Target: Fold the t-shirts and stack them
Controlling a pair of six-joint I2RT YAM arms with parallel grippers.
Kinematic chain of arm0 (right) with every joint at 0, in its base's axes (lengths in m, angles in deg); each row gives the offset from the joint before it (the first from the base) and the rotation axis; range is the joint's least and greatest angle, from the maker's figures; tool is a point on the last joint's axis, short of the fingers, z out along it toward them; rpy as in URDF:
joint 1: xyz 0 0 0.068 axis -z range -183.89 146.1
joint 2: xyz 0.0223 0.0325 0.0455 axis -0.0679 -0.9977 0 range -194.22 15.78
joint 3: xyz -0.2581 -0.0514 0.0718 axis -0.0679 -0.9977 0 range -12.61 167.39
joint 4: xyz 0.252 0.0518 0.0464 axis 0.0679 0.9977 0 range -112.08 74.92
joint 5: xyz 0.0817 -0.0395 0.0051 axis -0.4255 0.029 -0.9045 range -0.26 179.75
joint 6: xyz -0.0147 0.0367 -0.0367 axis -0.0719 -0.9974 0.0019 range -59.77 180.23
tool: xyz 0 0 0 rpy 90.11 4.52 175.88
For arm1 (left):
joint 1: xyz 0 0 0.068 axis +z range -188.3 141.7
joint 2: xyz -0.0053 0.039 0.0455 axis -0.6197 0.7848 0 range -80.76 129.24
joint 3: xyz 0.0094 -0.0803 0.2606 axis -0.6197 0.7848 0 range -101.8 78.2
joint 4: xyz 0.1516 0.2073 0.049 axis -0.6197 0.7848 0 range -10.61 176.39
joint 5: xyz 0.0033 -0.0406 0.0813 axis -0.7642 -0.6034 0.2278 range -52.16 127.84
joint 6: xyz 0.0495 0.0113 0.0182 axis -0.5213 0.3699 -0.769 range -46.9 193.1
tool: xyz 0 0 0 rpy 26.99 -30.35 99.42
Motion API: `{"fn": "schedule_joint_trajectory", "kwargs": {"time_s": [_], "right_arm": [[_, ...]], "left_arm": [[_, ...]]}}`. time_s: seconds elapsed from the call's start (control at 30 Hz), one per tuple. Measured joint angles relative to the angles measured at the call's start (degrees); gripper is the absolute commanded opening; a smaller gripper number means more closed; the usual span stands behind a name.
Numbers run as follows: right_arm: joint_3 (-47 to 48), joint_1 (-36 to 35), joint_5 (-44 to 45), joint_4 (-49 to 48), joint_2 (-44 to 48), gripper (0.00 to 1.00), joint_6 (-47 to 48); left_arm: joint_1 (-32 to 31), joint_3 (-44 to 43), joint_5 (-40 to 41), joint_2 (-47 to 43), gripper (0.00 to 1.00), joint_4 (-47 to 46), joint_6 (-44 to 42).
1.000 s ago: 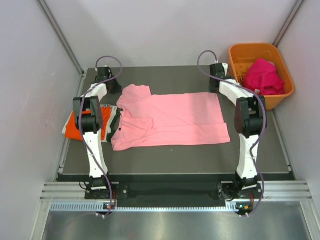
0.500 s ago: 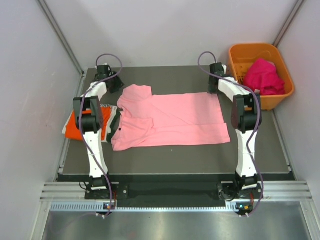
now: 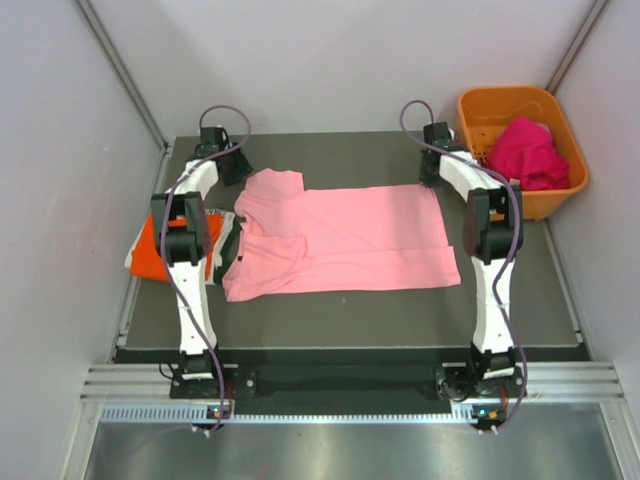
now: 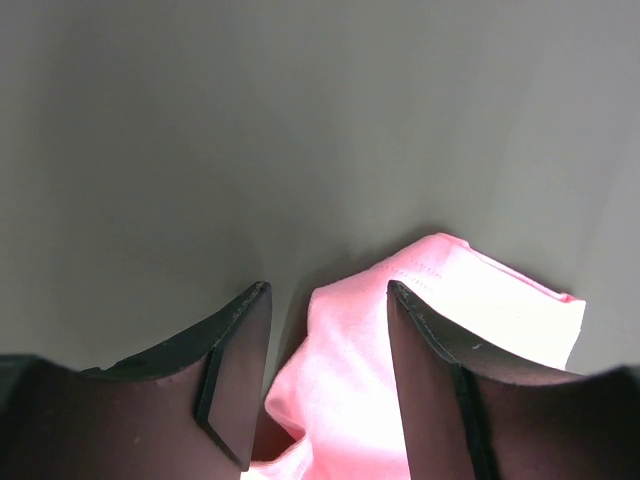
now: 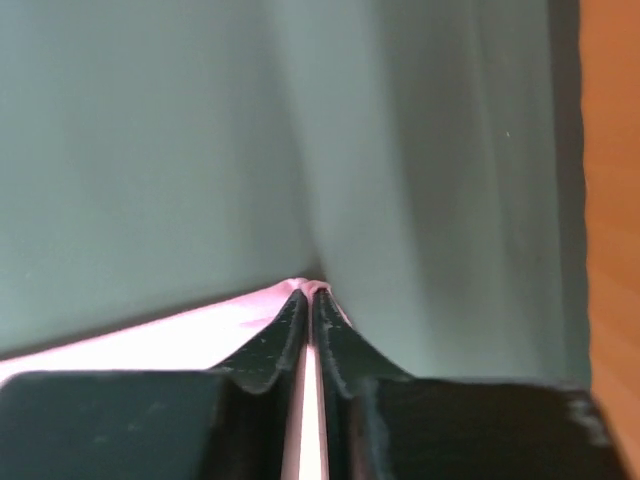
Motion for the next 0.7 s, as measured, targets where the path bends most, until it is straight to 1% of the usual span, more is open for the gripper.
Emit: {"fn": "schedule_joint_trajectory", "kwargs": {"time_s": [0.37, 0.5, 0.63, 0.7], "right_arm": [[1.22, 0.00, -0.33, 1.18, -0.57, 0.00, 0.39], [1.22, 0.00, -0.33, 1.20, -0.57, 0.00, 0.39], [1.22, 0.00, -0.35, 1.20, -0.57, 0.00, 0.39], [1.22, 0.00, -0.35, 1.20, -0.57, 0.00, 0.42]], "left_arm": [[-0.74, -1.20, -0.17, 0.63, 0.57, 0.61, -0.59], [-1.36, -3.91, -0.35, 2.25, 0.57, 1.51, -0.96], [-1.99, -6.71, -0.46, 3.93, 0.54, 2.10, -1.46], [-2.14, -7.08, -0.44, 4.15, 0.50, 2.14, -1.55]]}}
